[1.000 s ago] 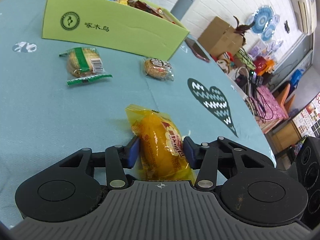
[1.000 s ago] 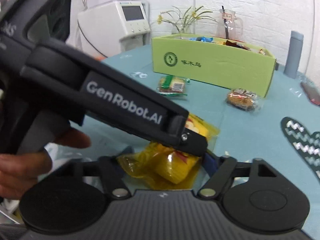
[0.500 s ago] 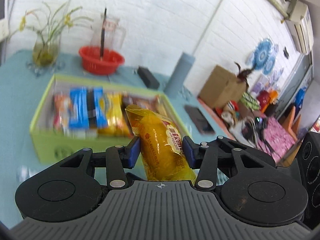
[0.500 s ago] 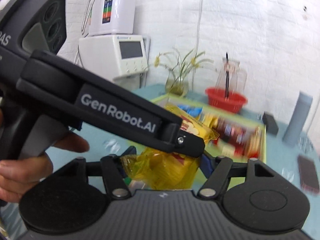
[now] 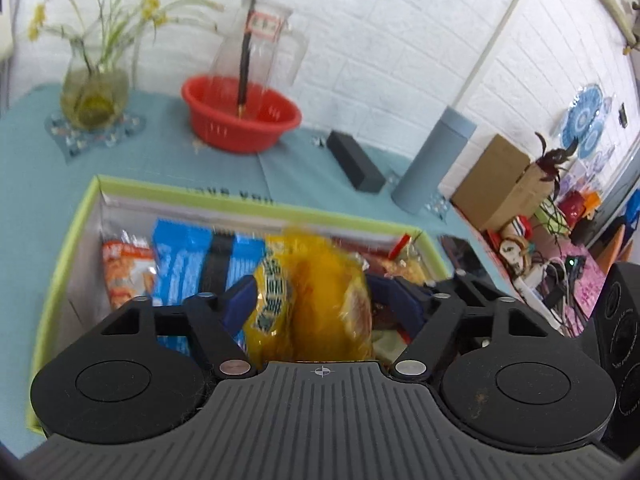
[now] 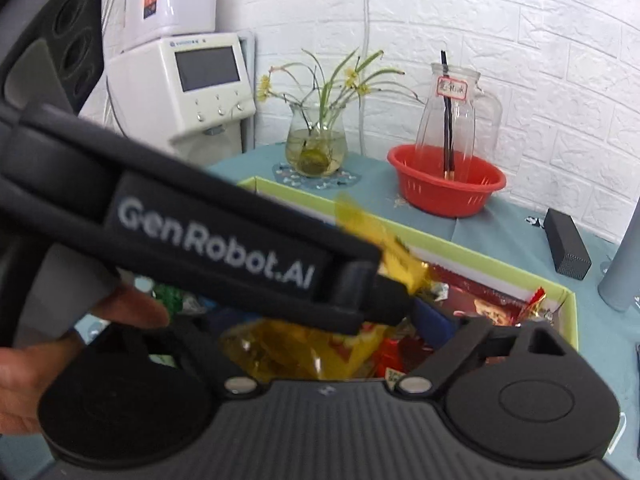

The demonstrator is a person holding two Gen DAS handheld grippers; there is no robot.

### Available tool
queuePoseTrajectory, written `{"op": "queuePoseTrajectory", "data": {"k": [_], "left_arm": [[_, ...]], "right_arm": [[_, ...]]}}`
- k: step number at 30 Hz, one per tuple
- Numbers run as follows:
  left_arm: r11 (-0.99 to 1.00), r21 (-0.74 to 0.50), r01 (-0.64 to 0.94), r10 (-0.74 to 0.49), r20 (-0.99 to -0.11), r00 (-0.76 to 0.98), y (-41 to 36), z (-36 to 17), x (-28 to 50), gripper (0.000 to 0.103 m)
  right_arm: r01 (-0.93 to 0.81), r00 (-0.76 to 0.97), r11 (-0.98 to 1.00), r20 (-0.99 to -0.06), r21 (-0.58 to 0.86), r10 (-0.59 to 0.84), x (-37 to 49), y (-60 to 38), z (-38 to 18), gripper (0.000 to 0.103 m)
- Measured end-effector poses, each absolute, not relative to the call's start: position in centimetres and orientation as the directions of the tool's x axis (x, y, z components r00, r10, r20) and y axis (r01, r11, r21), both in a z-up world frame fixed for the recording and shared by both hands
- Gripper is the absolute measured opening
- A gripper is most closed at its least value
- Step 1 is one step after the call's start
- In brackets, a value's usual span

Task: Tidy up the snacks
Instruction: 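Carry the yellow bread bag into the green box and release it, then move the left gripper to the round cookie in clear wrap and grasp it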

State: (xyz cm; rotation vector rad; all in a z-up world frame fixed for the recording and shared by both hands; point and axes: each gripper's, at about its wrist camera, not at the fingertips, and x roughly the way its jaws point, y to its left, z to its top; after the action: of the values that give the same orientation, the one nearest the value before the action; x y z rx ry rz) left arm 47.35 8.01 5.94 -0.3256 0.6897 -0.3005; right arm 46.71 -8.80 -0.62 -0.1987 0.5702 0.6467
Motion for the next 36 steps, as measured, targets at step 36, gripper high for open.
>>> {"op": "queuePoseTrajectory", "data": {"k": [36], "left_arm": [[0.99, -0.143, -0.007, -0.099, -0.719, 0.688, 7.1, -1.8, 32.9, 0.074]], "right_arm": [[-0.487, 0.635, 0.873, -0.679, 0.017, 0.368, 36.2, -14.4, -6.8, 0.102]]}}
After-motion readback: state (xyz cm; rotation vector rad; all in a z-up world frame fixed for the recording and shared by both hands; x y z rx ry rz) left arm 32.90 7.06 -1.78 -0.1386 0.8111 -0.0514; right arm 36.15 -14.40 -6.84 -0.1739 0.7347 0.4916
